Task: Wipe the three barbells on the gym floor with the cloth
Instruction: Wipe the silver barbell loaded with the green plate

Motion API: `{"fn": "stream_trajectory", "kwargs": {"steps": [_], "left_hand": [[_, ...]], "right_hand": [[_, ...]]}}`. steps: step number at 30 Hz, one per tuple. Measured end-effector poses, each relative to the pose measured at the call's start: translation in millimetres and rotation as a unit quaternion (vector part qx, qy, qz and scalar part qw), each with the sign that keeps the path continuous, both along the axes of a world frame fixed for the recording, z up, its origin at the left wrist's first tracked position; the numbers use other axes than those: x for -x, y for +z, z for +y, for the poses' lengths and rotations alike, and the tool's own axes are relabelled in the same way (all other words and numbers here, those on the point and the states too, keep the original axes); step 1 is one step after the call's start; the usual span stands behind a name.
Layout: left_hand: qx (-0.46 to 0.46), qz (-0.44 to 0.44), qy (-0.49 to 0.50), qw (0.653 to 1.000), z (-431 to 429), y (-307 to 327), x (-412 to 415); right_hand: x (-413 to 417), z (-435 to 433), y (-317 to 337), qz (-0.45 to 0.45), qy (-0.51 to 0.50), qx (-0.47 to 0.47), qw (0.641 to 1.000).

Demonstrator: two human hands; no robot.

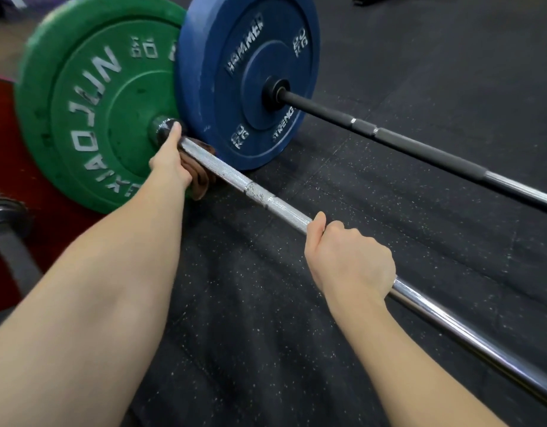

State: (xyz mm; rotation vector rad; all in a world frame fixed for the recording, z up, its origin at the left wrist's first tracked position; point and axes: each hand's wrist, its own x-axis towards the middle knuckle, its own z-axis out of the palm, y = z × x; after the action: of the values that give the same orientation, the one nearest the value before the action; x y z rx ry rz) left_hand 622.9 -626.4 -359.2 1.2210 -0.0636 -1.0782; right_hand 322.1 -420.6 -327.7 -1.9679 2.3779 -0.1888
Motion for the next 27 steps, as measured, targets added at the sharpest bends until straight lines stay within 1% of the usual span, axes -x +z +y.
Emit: {"fn": "stream_trajectory", "kwargs": {"steps": [3, 5, 7, 8, 13, 16, 19, 22, 25, 27], "left_hand": [[0.020, 0.002, -0.064, 0.998, 6.2, -3.5, 19.2], [0.043, 0.036, -0.055, 0.997, 0.4, -23.4, 18.7], [0.043, 0.049, -0.048, 0.997, 4.9, -32.0, 25.6], [0.046, 0.052, -0.027, 0.997, 9.4, -32.0, 30.5], [0.070, 0.053, -0.009, 0.996, 42.9, -8.2, 72.3], [0.058, 0.048, -0.049, 0.996, 68.9, -3.8, 110.1], [0.043, 0.069, -0.043, 0.996, 80.8, -0.4, 131.0], [0.013, 0.046, -0.004, 0.999, 78.4, 4.0, 126.1], [0.029, 0.019, -0.014, 0.999, 60.4, 3.5, 102.9], [0.007, 0.021, -0.029, 0.999, 40.2, -6.1, 80.1]], "right_hand": [[-0.6, -1.1, 0.0, 0.000, 0.002, -0.004, 1.000], [-0.4, -1.6, -1.1, 0.000, 0.001, -0.005, 1.000], [0.1, -2.1, -1.7, -0.002, -0.002, -0.003, 1.000], [0.3, -1.9, -2.0, -0.002, -0.002, 0.000, 1.000], [-0.6, -0.4, 1.3, -0.006, 0.005, 0.006, 1.000], [-2.1, 1.3, 2.1, -0.004, 0.003, 0.010, 1.000], [-1.1, 1.5, 3.7, -0.012, -0.003, 0.003, 1.000], [-1.0, 1.6, 5.5, -0.013, -0.001, -0.006, 1.000], [-0.5, 1.2, 3.1, -0.018, -0.003, 0.000, 1.000], [0.3, 0.2, 0.5, -0.016, -0.003, 0.002, 1.000]]}}
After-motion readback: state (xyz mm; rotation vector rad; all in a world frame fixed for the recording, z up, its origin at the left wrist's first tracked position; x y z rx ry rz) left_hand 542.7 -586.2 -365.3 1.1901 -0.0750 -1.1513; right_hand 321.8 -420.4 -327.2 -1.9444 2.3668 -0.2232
